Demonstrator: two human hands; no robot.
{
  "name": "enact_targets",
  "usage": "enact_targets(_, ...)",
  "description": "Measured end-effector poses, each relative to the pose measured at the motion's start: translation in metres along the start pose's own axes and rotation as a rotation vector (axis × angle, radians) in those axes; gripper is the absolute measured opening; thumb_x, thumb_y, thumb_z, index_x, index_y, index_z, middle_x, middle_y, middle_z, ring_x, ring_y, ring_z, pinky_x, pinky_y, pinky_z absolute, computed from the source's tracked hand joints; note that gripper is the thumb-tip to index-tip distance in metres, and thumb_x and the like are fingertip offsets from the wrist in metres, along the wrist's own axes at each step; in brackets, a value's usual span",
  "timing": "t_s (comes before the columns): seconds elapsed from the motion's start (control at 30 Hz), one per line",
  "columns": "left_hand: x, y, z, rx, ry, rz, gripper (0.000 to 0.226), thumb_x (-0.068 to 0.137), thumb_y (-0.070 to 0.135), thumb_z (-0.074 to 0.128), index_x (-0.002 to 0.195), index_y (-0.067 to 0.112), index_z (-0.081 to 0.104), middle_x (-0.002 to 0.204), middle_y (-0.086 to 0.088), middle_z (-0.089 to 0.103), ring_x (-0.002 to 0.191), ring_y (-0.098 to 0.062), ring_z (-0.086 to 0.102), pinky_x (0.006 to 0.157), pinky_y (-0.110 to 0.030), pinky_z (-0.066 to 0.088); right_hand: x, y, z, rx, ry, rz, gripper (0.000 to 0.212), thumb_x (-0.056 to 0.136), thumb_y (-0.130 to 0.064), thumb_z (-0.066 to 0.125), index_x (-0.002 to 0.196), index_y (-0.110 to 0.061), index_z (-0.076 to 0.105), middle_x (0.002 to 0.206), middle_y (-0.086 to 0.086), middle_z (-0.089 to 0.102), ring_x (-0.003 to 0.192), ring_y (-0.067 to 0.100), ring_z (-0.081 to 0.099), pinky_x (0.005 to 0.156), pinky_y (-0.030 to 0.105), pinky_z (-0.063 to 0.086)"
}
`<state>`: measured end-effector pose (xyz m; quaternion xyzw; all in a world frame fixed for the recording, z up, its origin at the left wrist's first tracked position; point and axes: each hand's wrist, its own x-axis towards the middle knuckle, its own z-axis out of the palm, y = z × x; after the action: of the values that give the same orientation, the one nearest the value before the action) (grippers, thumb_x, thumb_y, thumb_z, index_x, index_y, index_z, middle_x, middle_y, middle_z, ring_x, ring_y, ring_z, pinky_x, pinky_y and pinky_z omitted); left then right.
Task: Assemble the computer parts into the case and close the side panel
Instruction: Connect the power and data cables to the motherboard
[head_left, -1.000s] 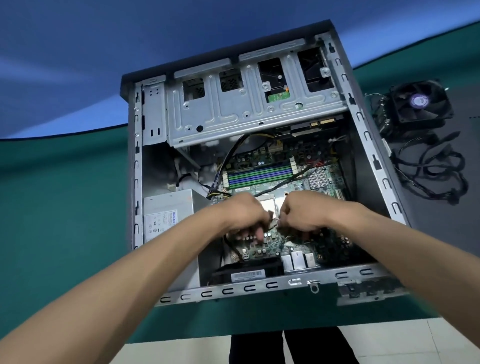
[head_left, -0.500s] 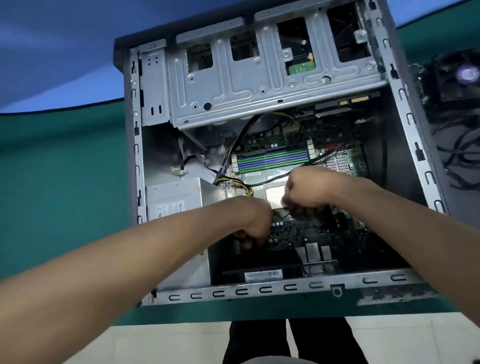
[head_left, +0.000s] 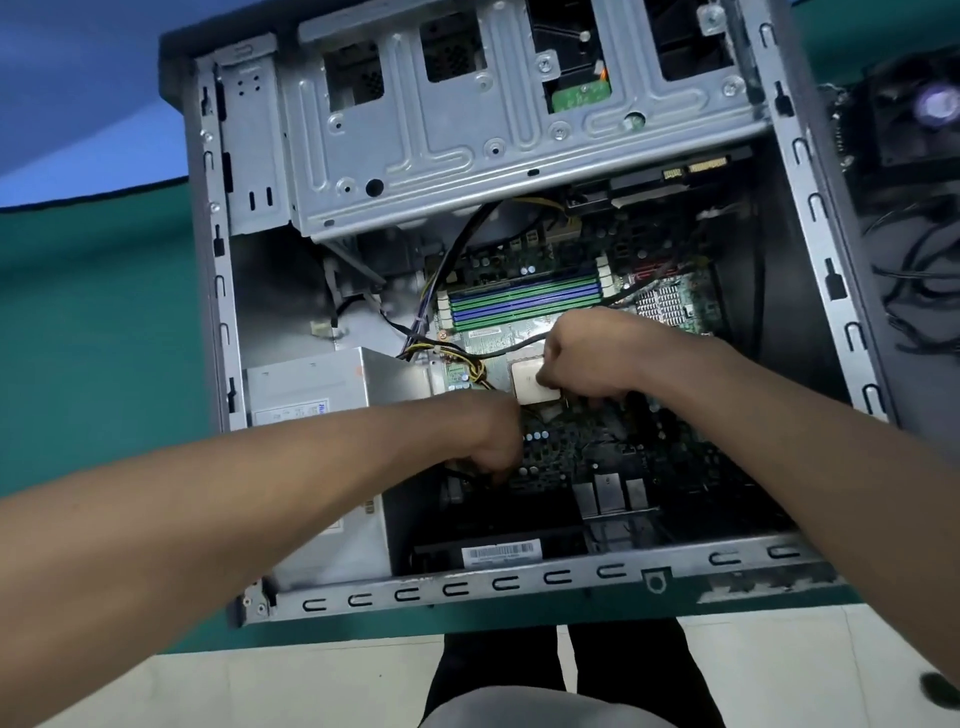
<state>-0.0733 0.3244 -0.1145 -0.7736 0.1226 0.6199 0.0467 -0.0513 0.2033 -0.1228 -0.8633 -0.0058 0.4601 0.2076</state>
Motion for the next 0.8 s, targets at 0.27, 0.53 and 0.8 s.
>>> enact_targets(0.27, -0.006, 0.002, 0.005, 0.190, 0.030, 0.042, 0.019, 0.095, 0.011, 0.048, 0.096, -0.002, 0.061, 0.077, -0.010, 0.053, 0.107, -0.028, 0.060, 0.080, -0.034, 0.050, 0.003, 0.001, -0.001, 0.007, 0.011, -0.006, 0.019, 0.086, -0.015, 0.052, 0.092, -0.003, 0.065, 0.058, 0.002, 0.044, 0.051, 0.020, 0.041, 0.054, 0.025, 0.034)
enact_targets(0.53, -0.012, 0.003, 0.011, 0.149, 0.147, -0.063, 0.018, 0.089, 0.013, 0.052, 0.073, 0.010, 0.043, 0.067, 0.003, 0.041, 0.079, -0.020, 0.049, 0.069, -0.032, 0.045, 0.003, -0.001, -0.002, 0.036, -0.013, -0.018, 0.021, 0.088, -0.018, 0.053, 0.091, -0.005, 0.069, 0.074, 0.012, 0.071, 0.057, 0.022, 0.061, 0.055, 0.025, 0.046)
enact_targets(0.8, -0.011, 0.004, 0.013, 0.103, 0.170, -0.071, 0.028, 0.087, 0.010, 0.052, 0.063, 0.012, 0.037, 0.064, 0.004, 0.041, 0.075, -0.019, 0.050, 0.065, -0.029, 0.041, 0.002, -0.003, -0.001, 0.041, -0.054, -0.021, 0.019, 0.091, -0.017, 0.051, 0.091, -0.007, 0.068, 0.080, 0.011, 0.072, 0.066, 0.023, 0.070, 0.055, 0.025, 0.048)
